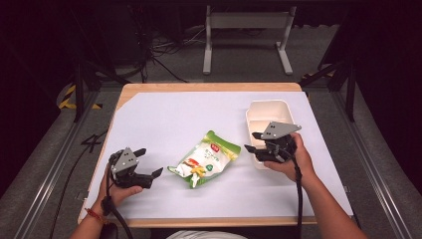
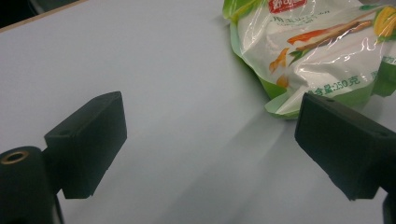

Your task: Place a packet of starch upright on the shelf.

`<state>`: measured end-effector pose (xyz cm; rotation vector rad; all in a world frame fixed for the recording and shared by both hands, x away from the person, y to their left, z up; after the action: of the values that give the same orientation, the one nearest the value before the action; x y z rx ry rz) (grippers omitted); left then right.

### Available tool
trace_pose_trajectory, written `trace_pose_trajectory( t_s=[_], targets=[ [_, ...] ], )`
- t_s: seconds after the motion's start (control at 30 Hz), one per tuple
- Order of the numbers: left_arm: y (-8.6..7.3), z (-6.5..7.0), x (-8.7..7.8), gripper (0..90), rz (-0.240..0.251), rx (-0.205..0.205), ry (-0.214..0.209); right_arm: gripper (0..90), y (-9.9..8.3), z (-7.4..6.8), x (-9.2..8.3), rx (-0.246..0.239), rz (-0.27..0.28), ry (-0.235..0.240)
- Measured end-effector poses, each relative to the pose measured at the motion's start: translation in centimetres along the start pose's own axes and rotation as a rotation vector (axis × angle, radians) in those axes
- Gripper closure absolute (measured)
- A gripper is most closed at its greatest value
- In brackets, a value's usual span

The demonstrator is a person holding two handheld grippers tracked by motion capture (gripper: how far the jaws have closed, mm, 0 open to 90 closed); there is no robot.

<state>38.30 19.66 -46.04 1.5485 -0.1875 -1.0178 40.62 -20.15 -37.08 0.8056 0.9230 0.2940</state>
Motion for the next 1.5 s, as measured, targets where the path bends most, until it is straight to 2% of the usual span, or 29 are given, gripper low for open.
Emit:
trace_pose_trajectory(
  t_s=[0.13, 0.57, 0.77, 1.07, 1.2, 1.27, 1.37, 1.5],
  targets=[
    [-0.1, 0.1, -0.1, 10.1, 0.002, 0.003, -0.003, 48.9, -0.1, 0.1, 0.2, 0.001, 0.007, 0.014],
    [-0.2, 0.4, -0.5, 10.3, 0.001, 0.006, 0.005, 46.0, 0.3, -0.3, 1.3, -0.042, 0.021, 0.056],
    [-0.3, 0.4, -0.3, 10.3, -0.005, -0.003, 0.002, 46.0, 1.1, -0.6, 2.4, -0.063, 0.007, 0.089],
    [-0.4, 0.5, -0.4, 10.3, -0.011, -0.002, 0.000, 42.2, 2.2, -1.0, 4.8, -0.083, -0.069, 0.163],
    [-0.5, 0.5, -0.3, 10.3, -0.014, -0.002, -0.001, 41.8, 2.8, -1.1, 5.2, -0.105, -0.104, 0.173],
    [-0.5, 0.6, -0.3, 10.3, -0.017, 0.000, -0.002, 41.0, 3.3, -1.1, 5.8, -0.116, -0.134, 0.197],
    [-0.5, 0.6, -0.3, 10.2, -0.019, 0.001, -0.006, 41.0, 3.6, -1.0, 6.6, -0.125, -0.169, 0.209],
    [-0.5, 0.6, -0.3, 10.2, -0.018, -0.001, -0.005, 41.0, 4.0, -0.8, 7.6, -0.114, -0.185, 0.221]
  ],
)
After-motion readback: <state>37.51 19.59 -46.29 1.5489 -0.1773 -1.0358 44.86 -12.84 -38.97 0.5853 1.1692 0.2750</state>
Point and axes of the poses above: each handheld gripper's, and its own axes: x roughly forward along the jaws, y roughly out of its top, z roughly to its right, the point moved 4 cm from there along x, roughly forward along the jaws, and after that the axes turned 10 degrees about -x, right-handed, at the moved point
